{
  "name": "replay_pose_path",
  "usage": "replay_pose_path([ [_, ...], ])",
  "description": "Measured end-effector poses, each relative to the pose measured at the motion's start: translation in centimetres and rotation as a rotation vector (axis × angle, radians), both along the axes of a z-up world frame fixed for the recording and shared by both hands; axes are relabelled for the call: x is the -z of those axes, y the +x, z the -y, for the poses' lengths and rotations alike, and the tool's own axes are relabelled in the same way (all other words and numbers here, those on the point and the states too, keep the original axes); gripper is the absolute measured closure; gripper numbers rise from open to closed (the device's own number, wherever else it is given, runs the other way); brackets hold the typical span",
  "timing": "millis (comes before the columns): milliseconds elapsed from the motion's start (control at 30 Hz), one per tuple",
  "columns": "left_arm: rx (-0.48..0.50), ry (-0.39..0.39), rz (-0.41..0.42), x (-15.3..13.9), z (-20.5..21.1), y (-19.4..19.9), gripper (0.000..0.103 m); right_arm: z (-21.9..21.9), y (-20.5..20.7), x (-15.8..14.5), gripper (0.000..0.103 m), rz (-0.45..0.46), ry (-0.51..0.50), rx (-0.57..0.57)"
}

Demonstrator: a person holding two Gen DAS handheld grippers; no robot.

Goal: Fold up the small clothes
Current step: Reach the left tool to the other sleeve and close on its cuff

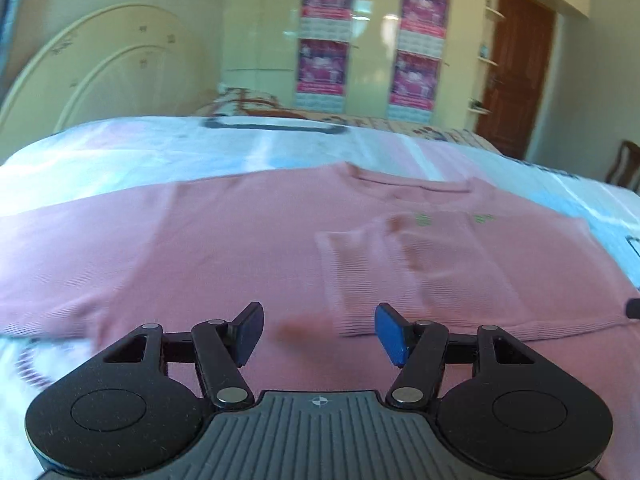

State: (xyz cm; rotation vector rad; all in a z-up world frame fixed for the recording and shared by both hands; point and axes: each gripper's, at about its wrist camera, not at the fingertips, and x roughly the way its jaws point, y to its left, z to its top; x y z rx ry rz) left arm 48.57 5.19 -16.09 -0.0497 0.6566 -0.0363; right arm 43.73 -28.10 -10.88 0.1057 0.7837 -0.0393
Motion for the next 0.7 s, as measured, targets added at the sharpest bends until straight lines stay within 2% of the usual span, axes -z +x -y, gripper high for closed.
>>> replay_pose_path([
  [167, -0.213, -0.007, 0.004, -0.1, -8.9, -2.4, 0.042, -1.8, 0.8, -0.3, 0.082, -0.004, 0.033, -0.031],
  [333, -0.496, -0.074, -0.028, 1.3, -19.6, -4.5, 0.042, -6.6, 2.6, -0.4, 0.082, -0.005, 0.053, -0.098],
  [400, -0.577, -0.096, -0.020, 1.7, -23.1, -5.2, 0.042, -8.3, 3.2, -0.6, 0.082, 0.006, 0.036, -0.111],
  [533, -0.701, -0.275, 0.037, 2.6, -30.4, -5.9, 0.042, -10.2, 4.5, -0.8, 0.081, 0.002, 0.040, -0.092],
  [700, -0.820, -0.469, 0.106, 4.1, -37.0, -4.8, 0.042, -12.1, 5.4, -1.0, 0.080, -0.008, 0.023, -0.105],
])
